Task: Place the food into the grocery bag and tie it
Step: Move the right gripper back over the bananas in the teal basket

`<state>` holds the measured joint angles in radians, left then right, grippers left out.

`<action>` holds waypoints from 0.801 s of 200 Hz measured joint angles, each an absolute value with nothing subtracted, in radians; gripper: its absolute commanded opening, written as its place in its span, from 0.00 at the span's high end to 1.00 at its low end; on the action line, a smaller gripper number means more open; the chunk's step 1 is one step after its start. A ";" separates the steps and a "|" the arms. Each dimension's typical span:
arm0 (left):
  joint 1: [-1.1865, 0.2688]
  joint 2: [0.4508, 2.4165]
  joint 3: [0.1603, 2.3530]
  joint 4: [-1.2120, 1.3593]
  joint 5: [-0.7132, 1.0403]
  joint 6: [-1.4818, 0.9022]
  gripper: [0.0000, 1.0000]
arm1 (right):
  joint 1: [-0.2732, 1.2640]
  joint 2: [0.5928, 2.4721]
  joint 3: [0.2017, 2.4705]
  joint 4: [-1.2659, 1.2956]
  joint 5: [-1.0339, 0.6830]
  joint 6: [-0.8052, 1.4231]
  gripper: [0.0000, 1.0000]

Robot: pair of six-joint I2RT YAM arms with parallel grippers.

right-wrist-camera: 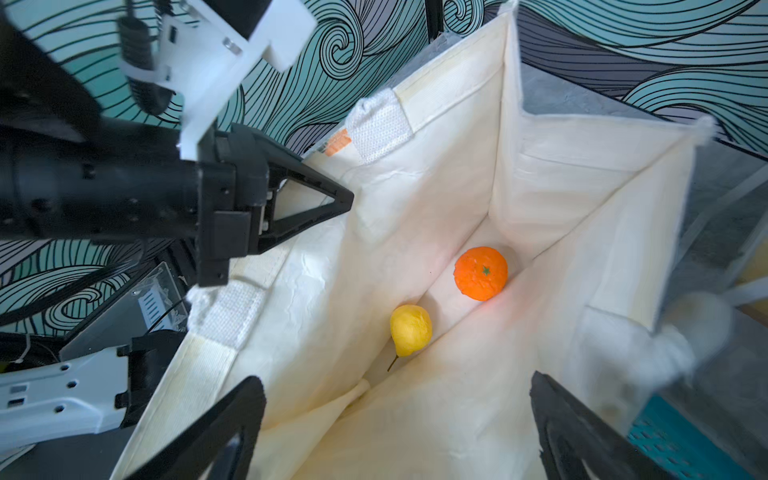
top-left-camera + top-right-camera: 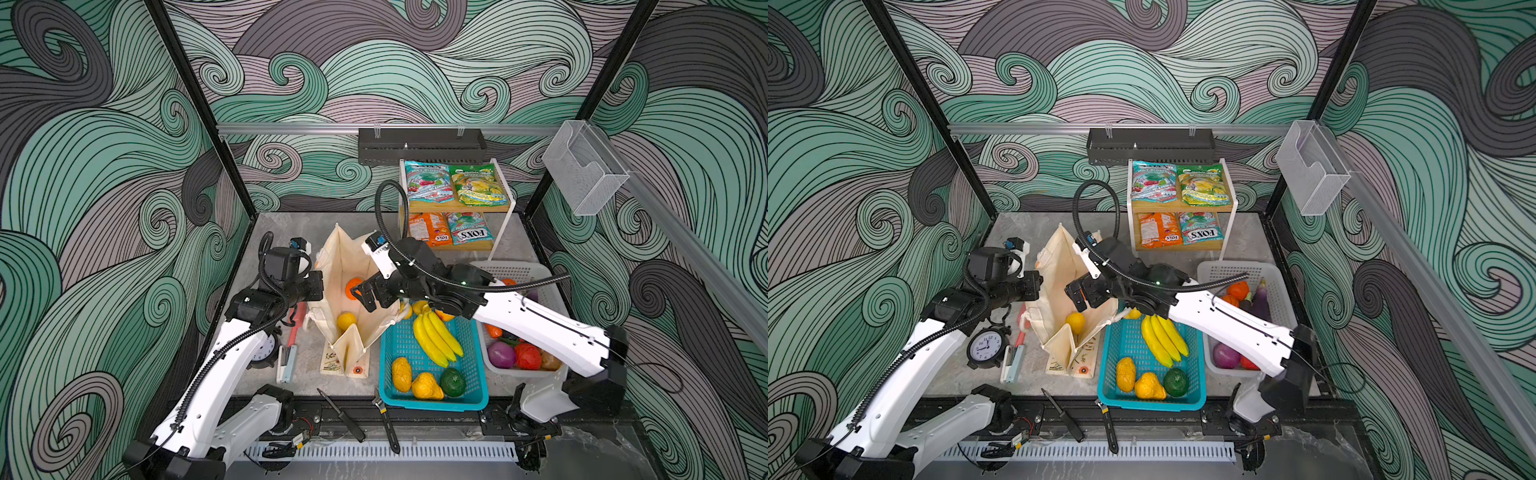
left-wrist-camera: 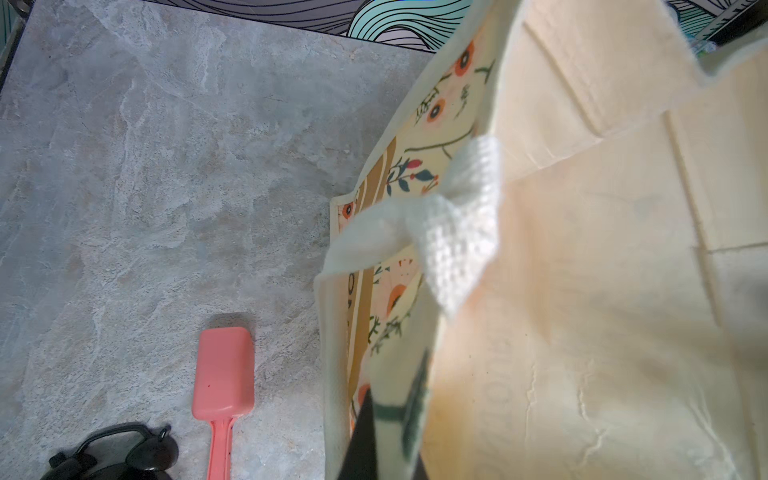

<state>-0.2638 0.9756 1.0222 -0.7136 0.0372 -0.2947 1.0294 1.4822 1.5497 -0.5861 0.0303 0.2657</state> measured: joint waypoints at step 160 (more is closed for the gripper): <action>-0.264 0.979 1.022 -0.710 0.052 -0.301 1.00 | 0.774 0.964 0.937 -0.819 0.084 0.318 0.07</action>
<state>-0.2638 0.9791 1.0222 -0.7101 0.0525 -0.3008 0.7738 0.9642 0.9371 -0.8192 0.0841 0.3180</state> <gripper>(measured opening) 0.049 0.930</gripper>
